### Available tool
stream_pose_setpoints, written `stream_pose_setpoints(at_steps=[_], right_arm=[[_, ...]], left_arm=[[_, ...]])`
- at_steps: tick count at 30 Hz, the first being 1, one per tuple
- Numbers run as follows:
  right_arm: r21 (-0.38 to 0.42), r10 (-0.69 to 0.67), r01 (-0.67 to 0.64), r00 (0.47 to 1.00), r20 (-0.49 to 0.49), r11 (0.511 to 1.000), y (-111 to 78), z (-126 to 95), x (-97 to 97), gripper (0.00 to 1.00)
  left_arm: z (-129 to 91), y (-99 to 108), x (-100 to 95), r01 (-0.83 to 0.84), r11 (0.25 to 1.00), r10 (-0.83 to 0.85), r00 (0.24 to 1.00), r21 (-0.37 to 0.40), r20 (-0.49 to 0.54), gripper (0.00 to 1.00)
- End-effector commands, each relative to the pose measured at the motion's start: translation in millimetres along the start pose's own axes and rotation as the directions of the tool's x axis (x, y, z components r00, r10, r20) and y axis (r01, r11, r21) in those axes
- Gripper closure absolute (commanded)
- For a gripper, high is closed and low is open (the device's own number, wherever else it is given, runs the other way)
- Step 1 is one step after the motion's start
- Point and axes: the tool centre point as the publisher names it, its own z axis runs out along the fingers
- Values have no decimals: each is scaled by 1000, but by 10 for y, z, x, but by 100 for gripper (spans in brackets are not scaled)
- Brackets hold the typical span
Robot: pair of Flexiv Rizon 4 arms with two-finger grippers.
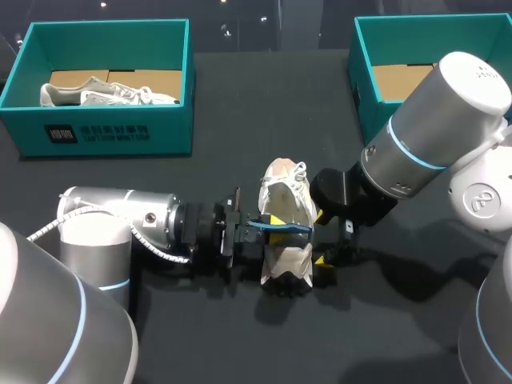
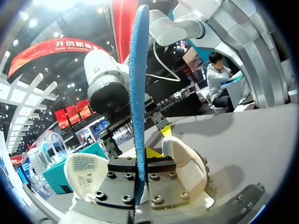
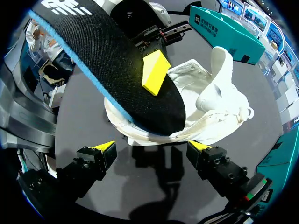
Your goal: Take the shoe out of the shoebox, open the shoe tongue, remove and reinsert the insole, then place the shoe into the shoebox
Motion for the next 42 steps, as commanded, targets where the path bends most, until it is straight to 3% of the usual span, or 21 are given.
stream_pose_setpoints(at_steps=[1,11,24,28,33,42], right_arm=[[1,1,-1,1000,2,1000,2,4,9,0],[1,1,-1,1000,2,1000,2,4,9,0],[1,1,-1,1000,2,1000,2,4,9,0],[1,1,-1,1000,2,1000,2,4,9,0],[1,1,-1,1000,2,1000,2,4,9,0],[1,1,-1,1000,2,1000,2,4,9,0]], left_arm=[[9,84,-49,-3,1000,3,1000,-9,-7,100],[32,222,-80,18,994,-17,1000,-107,14,100],[3,220,-70,40,990,-39,999,-133,10,100],[-6,159,-74,36,992,-35,999,-125,13,80],[3,42,-83,19,993,-18,1000,-113,12,72],[99,-234,-52,-25,997,25,1000,-76,-6,71]])
